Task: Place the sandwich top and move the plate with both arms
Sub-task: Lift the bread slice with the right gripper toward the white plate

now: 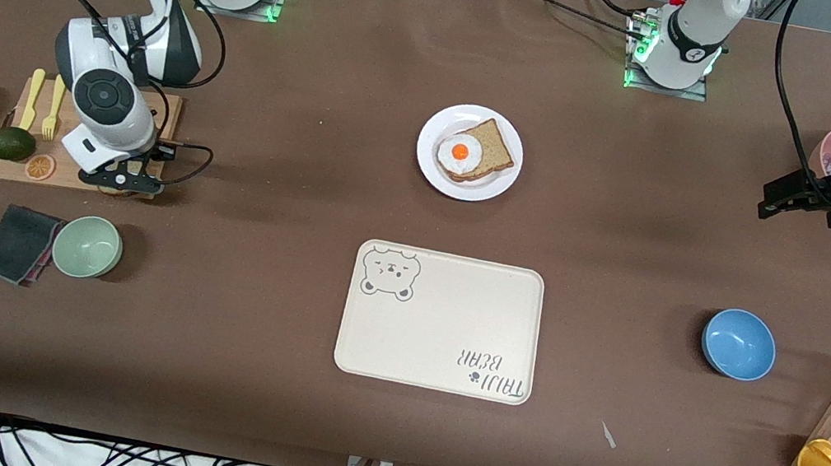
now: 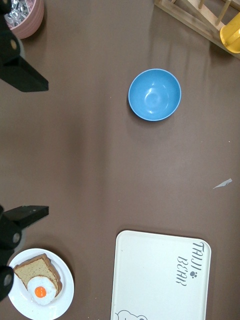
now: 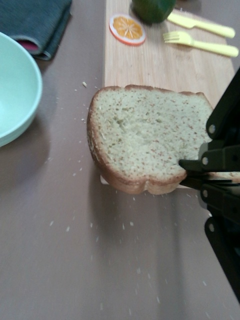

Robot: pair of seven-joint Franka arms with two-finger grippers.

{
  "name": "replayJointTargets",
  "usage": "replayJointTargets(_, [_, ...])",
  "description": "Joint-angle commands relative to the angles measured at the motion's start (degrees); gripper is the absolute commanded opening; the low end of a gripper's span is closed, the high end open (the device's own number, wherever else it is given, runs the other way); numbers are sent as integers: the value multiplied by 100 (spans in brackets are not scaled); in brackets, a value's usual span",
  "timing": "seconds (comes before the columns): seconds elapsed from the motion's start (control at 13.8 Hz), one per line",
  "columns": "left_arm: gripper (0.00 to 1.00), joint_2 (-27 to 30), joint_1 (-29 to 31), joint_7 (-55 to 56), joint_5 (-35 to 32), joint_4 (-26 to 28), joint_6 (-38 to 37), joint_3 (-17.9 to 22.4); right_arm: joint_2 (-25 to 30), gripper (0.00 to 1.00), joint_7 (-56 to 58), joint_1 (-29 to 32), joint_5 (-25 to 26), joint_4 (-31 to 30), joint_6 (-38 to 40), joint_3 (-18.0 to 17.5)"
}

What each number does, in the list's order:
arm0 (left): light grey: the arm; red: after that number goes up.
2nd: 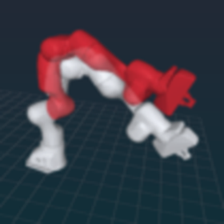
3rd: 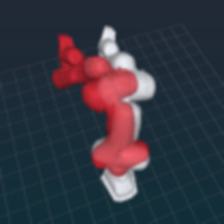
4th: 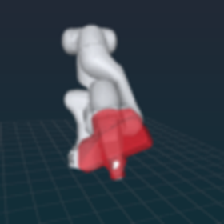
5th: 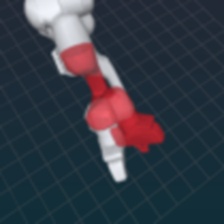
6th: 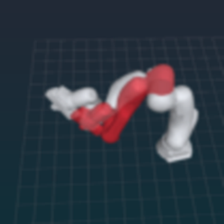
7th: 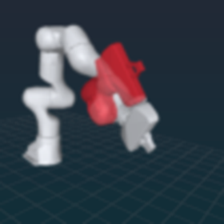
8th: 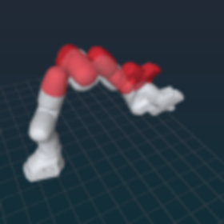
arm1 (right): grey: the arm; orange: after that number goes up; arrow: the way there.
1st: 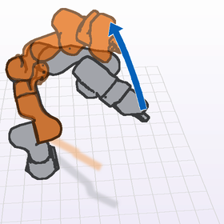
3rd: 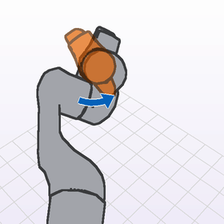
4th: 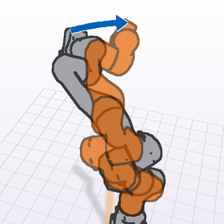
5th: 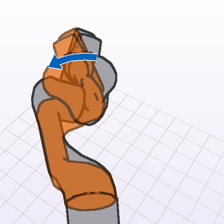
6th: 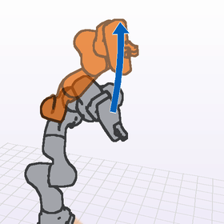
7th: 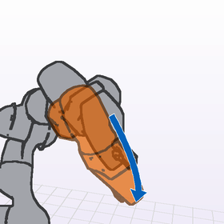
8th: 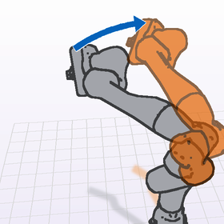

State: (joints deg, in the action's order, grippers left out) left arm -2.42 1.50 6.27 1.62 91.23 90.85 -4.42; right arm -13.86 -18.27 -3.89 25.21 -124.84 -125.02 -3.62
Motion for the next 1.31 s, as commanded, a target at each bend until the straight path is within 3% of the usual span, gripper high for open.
replayJointTargets(0.0, [100, -30, 26, -161, 93, -131, -77, 11, 164, 0, -62, 20, -260, 441, 644, -410])
replayJointTargets(0.15, [100, -30, 26, -161, 84, -140, -77, 20, 155, 0, -45, -68, -587, 846, 961, -622])
replayJointTargets(0.51, [100, -30, 35, -399, 84, -140, -77, 29, -239, 0, -324, -1050, -1579, 2022, 1409, -632])
replayJointTargets(0.87, [100, -30, 78, -407, 84, -140, -77, 46, -1258, 0, -1992, -2342, -1704, 3701, 2199, -491])
replayJointTargets(1.02, [100, -30, 140, -512, 111, -140, -77, 38, -1584, 0, -2678, -2825, -2009, 4273, 2447, -351])
replayJointTargets(1.23, [100, -30, 210, -645, 128, -123, -85, 38, -1927, 0, -3784, -3468, -2231, 4530, 2527, -157])
